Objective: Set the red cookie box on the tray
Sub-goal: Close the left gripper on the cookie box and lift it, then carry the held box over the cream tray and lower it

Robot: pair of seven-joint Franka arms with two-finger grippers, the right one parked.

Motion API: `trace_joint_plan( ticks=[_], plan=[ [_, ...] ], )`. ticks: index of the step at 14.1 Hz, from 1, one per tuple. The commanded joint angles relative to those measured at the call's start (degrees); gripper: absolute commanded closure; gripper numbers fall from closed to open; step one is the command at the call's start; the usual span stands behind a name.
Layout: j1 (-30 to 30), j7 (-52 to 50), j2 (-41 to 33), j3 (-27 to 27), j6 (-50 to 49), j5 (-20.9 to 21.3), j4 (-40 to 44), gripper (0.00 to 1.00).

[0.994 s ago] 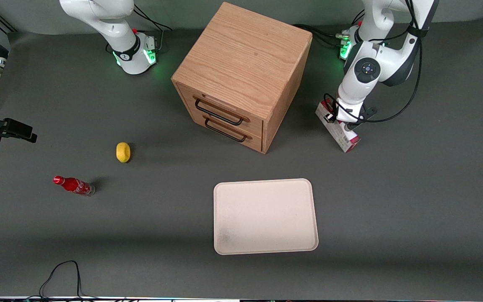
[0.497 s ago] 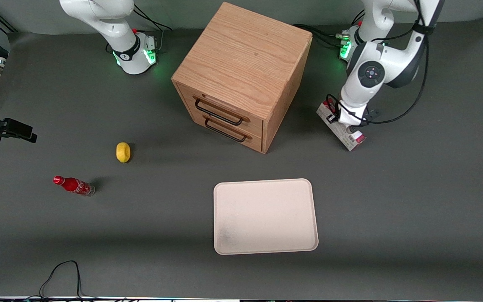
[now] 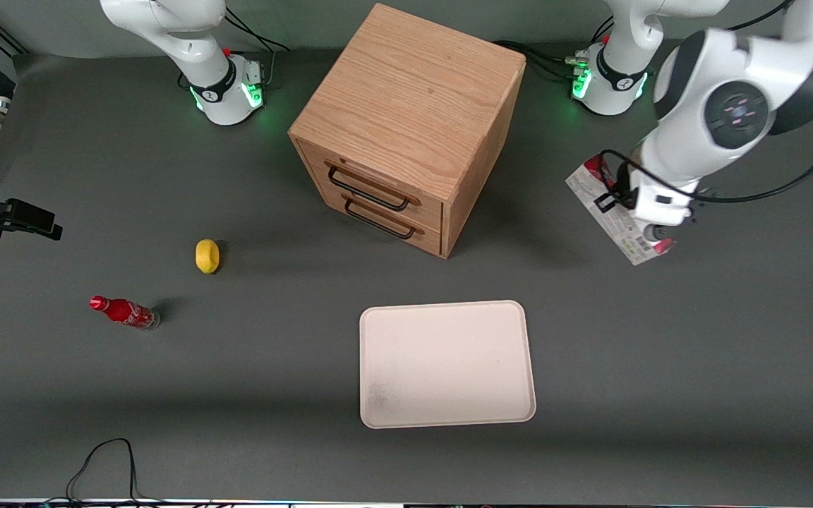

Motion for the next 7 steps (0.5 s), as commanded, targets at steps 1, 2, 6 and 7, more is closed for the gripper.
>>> trace_joint_plan(
  ticks=[1,2,6,7],
  plan=[
    [2.6,1.9,12.6,-0.6,-14.6,-0.8,25.0,1.00],
    [2.8,2.2,15.7,-0.6,-18.6,-0.8,31.5,1.00],
    [3.8,4.2,21.2,-0.7,-23.2,-2.0,42.3,1.00],
    [3.5,4.9,21.6,-0.9,-22.4,-1.9,42.3,1.00]
  ],
)
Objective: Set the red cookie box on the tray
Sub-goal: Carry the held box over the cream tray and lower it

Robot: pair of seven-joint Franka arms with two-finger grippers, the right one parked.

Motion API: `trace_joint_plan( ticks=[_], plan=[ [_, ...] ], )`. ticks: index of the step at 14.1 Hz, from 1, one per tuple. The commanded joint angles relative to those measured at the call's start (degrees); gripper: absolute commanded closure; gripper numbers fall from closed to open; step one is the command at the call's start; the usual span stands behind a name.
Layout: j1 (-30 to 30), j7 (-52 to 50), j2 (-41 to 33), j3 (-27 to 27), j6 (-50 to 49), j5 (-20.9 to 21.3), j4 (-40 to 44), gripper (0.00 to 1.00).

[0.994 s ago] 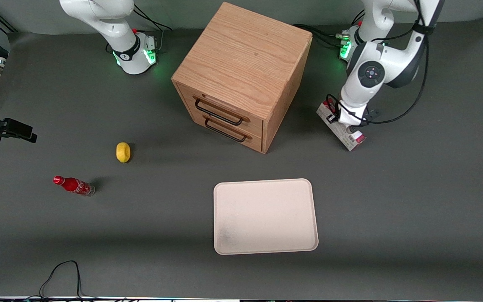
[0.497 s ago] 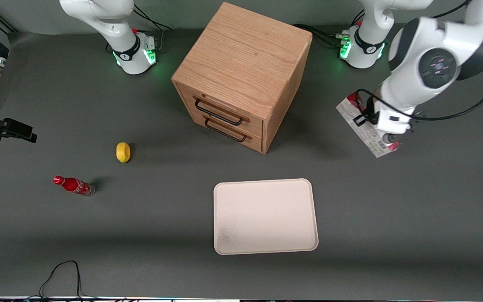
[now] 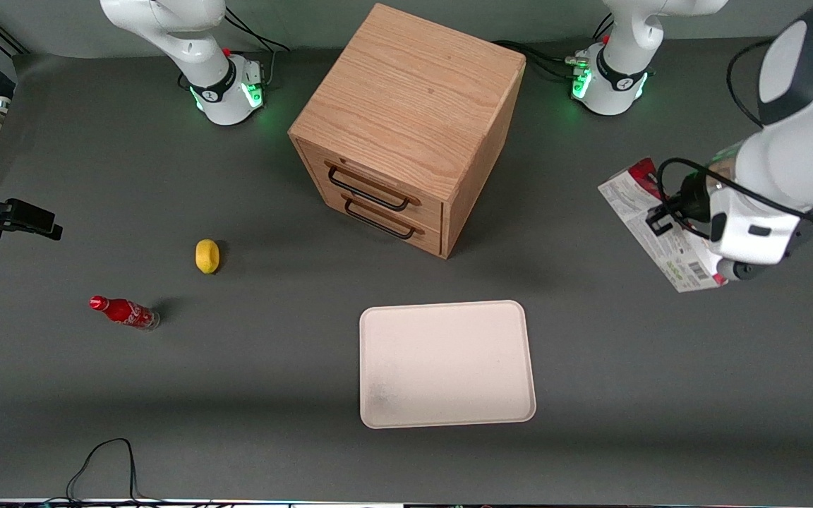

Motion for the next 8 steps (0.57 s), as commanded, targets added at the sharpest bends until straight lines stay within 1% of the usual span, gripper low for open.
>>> trace_joint_plan(
  ticks=[1,2,4,5,6,7,8],
  plan=[
    [-0.4,1.9,3.9,-0.9,-1.0,-0.7,5.4,1.00],
    [-0.9,2.0,4.6,-1.5,0.5,-0.8,5.4,1.00],
    [-2.2,3.1,7.6,-4.9,4.1,0.0,5.6,1.00],
    [-4.4,3.4,9.8,-5.5,6.1,1.1,6.4,1.00],
    [-6.5,3.4,12.5,-5.5,7.5,1.8,8.6,1.00],
    [-9.1,6.3,17.9,-5.5,8.2,3.3,13.5,1.00],
    [-10.1,11.4,20.2,-5.5,8.3,4.3,15.9,1.00]
  ],
)
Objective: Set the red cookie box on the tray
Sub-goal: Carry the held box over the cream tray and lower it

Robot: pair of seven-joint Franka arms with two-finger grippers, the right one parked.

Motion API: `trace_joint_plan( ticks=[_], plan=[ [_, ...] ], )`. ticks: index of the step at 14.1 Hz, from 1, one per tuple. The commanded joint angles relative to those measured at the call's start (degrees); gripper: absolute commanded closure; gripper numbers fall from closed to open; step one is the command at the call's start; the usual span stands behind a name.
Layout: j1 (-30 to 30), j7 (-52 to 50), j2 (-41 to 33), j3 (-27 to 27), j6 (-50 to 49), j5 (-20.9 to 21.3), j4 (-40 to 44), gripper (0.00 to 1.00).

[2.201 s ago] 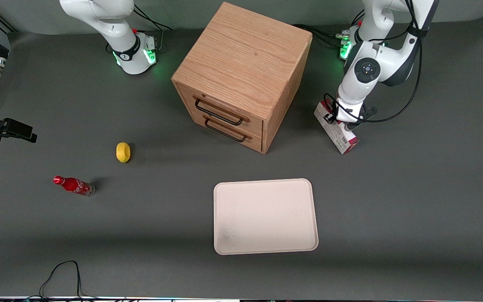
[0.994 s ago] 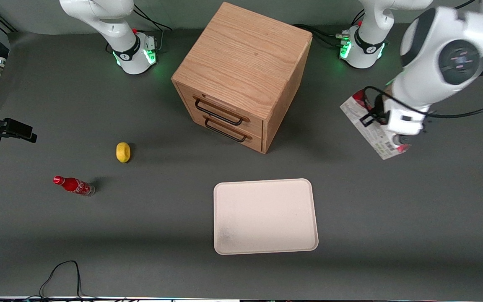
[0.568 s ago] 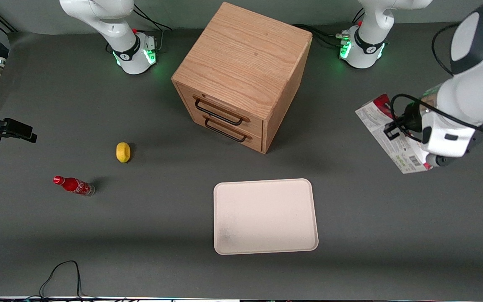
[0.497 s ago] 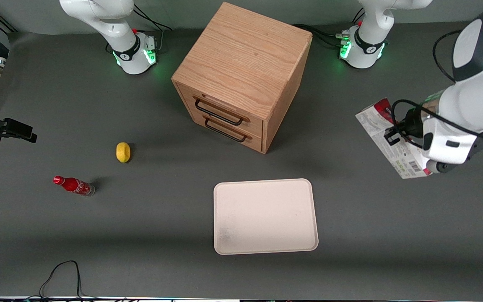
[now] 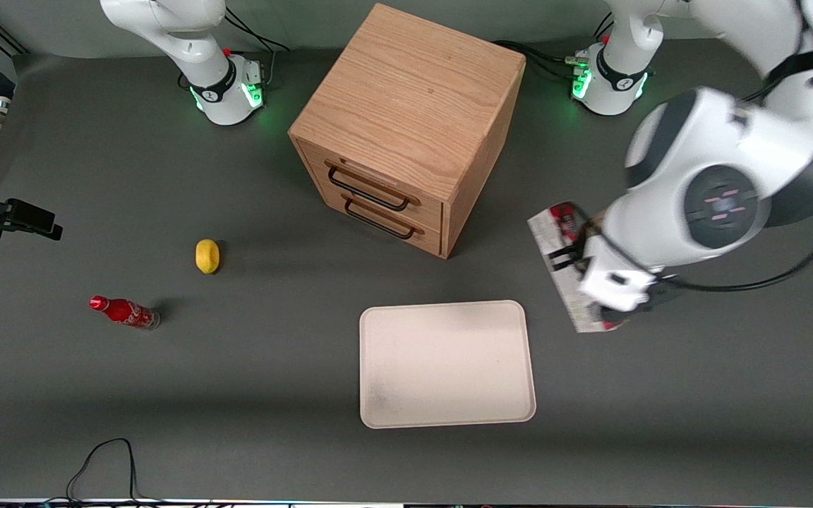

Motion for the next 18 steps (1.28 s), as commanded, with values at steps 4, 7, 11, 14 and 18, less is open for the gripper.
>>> trace_joint_plan(
  ticks=[4,7,11,14,18],
  plan=[
    [-3.0,11.3,10.9,0.6,3.4,2.8,10.4,1.00],
    [-3.1,13.4,12.9,0.8,6.4,4.1,10.3,1.00],
    [-2.7,13.6,17.4,1.3,13.1,5.0,9.1,1.00],
    [-2.6,13.6,20.6,1.3,21.8,6.9,6.5,1.00],
    [-2.1,14.3,23.3,1.4,26.6,6.9,6.5,1.00]
  ],
)
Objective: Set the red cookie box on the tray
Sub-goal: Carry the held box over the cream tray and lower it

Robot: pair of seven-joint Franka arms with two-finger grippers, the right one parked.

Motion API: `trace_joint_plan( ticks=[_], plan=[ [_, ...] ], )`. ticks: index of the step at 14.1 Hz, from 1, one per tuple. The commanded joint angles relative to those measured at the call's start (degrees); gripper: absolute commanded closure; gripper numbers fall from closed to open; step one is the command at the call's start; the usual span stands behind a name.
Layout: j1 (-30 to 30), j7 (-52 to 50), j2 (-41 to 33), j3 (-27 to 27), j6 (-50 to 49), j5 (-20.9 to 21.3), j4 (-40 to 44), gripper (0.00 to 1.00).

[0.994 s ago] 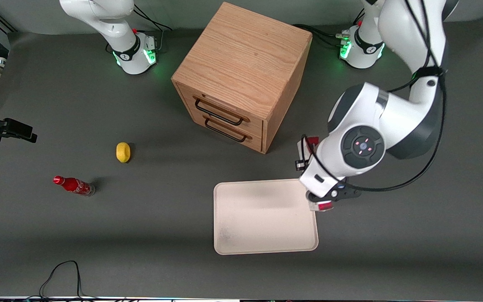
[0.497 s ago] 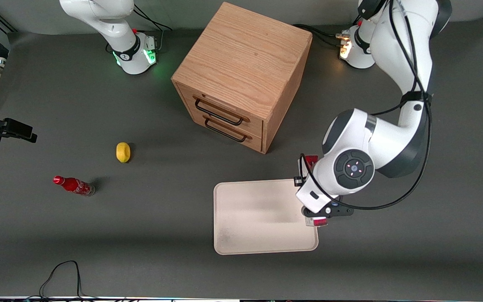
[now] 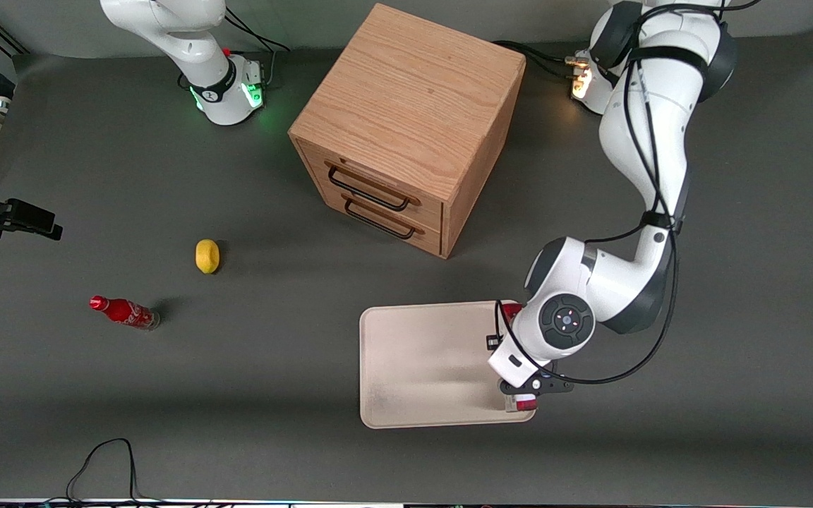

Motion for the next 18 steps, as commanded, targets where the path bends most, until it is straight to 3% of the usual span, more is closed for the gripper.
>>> trace_joint_plan(
  ticks=[1,7,9,18],
  plan=[
    [0.2,1.0,-0.3,0.1,1.0,0.8,-0.1,1.00],
    [-0.1,0.7,0.0,0.1,1.1,1.7,-0.9,1.00],
    [-0.1,0.7,0.0,0.1,1.1,1.8,-1.0,0.01],
    [-0.1,0.5,-1.6,0.1,-2.0,2.2,-0.7,0.00]
  ],
)
